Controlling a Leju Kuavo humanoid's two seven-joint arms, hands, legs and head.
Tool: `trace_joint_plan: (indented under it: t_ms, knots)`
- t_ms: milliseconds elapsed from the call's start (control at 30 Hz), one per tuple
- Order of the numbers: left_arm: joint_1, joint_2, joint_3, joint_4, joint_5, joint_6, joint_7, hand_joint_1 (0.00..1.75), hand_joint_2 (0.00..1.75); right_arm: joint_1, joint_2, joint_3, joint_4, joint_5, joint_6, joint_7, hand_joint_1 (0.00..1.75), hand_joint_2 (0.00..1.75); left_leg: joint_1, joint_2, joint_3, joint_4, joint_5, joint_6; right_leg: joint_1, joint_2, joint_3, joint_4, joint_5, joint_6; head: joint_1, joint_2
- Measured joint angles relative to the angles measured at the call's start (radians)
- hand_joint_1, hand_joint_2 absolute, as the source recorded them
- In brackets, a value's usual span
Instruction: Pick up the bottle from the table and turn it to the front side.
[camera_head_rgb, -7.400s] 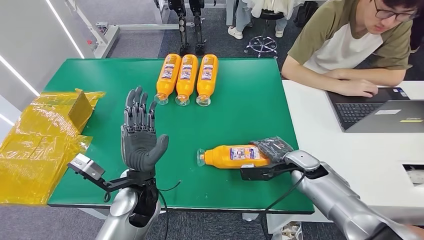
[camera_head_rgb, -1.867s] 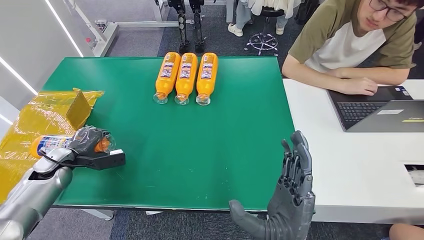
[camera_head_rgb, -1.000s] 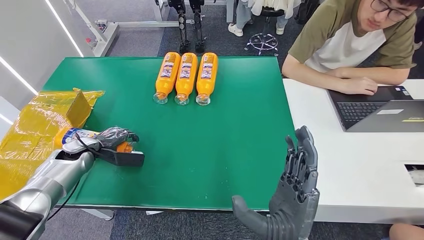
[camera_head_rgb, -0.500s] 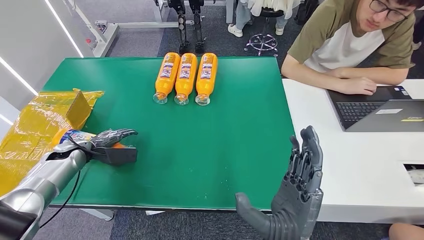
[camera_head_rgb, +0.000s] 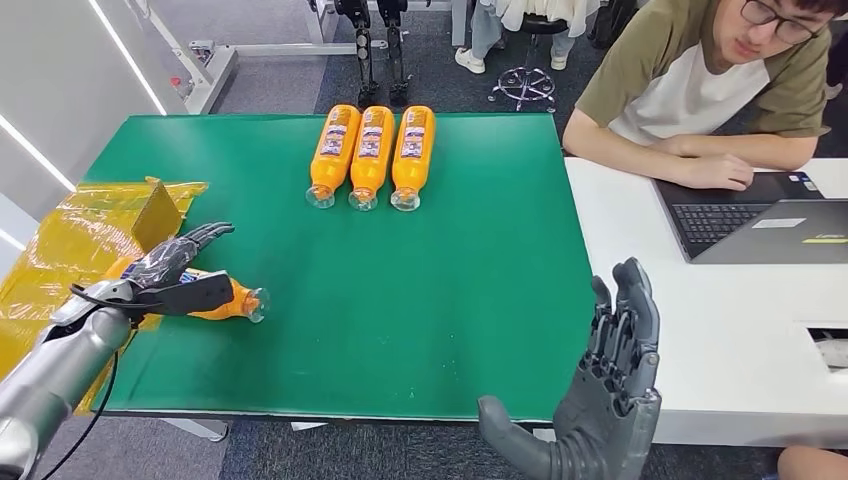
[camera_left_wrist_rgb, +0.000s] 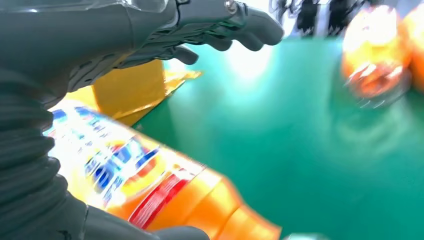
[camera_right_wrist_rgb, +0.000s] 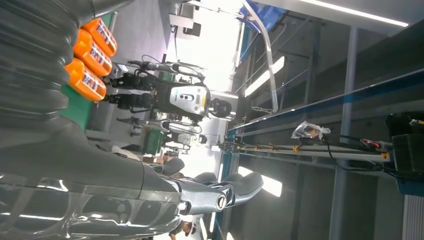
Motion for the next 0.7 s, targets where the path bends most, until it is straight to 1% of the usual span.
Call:
trace_joint_plan:
  t_ms: [100, 167, 233, 300, 367, 400, 467, 533, 633, 700]
  knots:
    - [0.090, 0.010, 0.075, -0.158, 0.087, -0.018, -0.031, 0.00, 1.75, 0.008, 0.000, -0.005, -0.001, -0.005, 0.010, -0.007, 0.00, 1.75, 0.000, 0.001, 0.000, 0.000, 0.000, 0.000, 0.000, 0.001, -0.001, 0.000, 0.000, 0.000, 0.000, 0.000]
    - [0.155, 0.003, 0.136, -0.278, 0.178, -0.055, -0.085, 0.00, 1.75, 0.010, 0.000, -0.008, -0.001, -0.012, 0.019, -0.011, 0.00, 1.75, 0.000, 0.001, 0.000, 0.000, 0.000, 0.000, 0.000, 0.001, -0.001, 0.000, 0.000, 0.000, 0.000, 0.000]
    - [0.212, -0.020, 0.194, -0.399, 0.268, -0.098, -0.138, 0.00, 1.75, 0.008, 0.000, -0.008, -0.001, -0.020, 0.027, -0.012, 0.00, 1.75, 0.000, 0.001, -0.001, 0.000, -0.001, 0.000, 0.000, 0.001, -0.001, -0.001, 0.000, 0.000, 0.000, 0.000]
    - [0.248, -0.058, 0.237, -0.505, 0.355, -0.127, -0.168, 0.00, 1.75, 0.005, 0.000, -0.008, -0.001, -0.028, 0.032, -0.012, 0.00, 1.75, -0.001, 0.000, -0.001, 0.000, -0.001, 0.001, -0.001, 0.000, -0.001, -0.001, 0.000, 0.001, 0.000, 0.000]
    - [0.261, -0.118, 0.259, -0.591, 0.438, -0.128, -0.174, 0.00, 1.75, -0.002, 0.003, -0.008, 0.000, -0.030, 0.033, -0.009, 0.00, 1.75, -0.001, -0.001, -0.001, 0.000, -0.001, 0.001, -0.001, -0.002, 0.000, -0.002, 0.000, 0.001, 0.000, 0.000]
    - [0.261, -0.155, 0.263, -0.622, 0.454, -0.106, -0.168, 0.00, 1.75, -0.006, 0.006, -0.007, 0.000, -0.028, 0.033, -0.006, 0.00, 1.75, -0.001, -0.002, -0.001, 0.000, -0.001, 0.002, -0.001, -0.004, 0.001, -0.002, 0.000, 0.001, 0.001, 0.000]
    - [0.260, -0.233, 0.258, -0.661, 0.426, -0.020, -0.142, 0.00, 1.75, -0.012, 0.012, -0.006, 0.001, -0.020, 0.033, 0.001, 0.00, 1.75, -0.002, -0.003, -0.001, 0.000, -0.001, 0.002, -0.001, -0.005, 0.001, -0.002, 0.000, 0.001, 0.001, 0.000]
    - [0.261, -0.313, 0.239, -0.685, 0.405, 0.066, -0.120, 0.00, 1.75, -0.018, 0.014, -0.004, 0.002, -0.010, 0.033, 0.009, 0.00, 1.75, -0.002, -0.003, -0.001, 0.000, -0.001, 0.002, -0.002, -0.005, 0.002, -0.002, 0.000, 0.001, 0.001, 0.000]
    - [0.277, -0.427, 0.192, -0.716, 0.469, 0.120, -0.108, 0.00, 1.75, -0.024, 0.014, 0.001, 0.006, -0.004, 0.037, 0.018, 0.00, 1.75, -0.003, -0.004, -0.001, 0.000, -0.001, 0.002, -0.002, -0.005, 0.002, -0.002, 0.000, 0.002, 0.001, 0.000]
    - [0.306, -0.499, 0.161, -0.740, 0.518, 0.153, -0.105, 0.00, 1.75, -0.024, 0.014, 0.002, 0.007, -0.002, 0.039, 0.020, 0.00, 1.75, -0.003, -0.003, -0.001, 0.001, -0.002, 0.003, -0.003, -0.004, 0.002, -0.002, 0.000, 0.002, 0.000, 0.000]
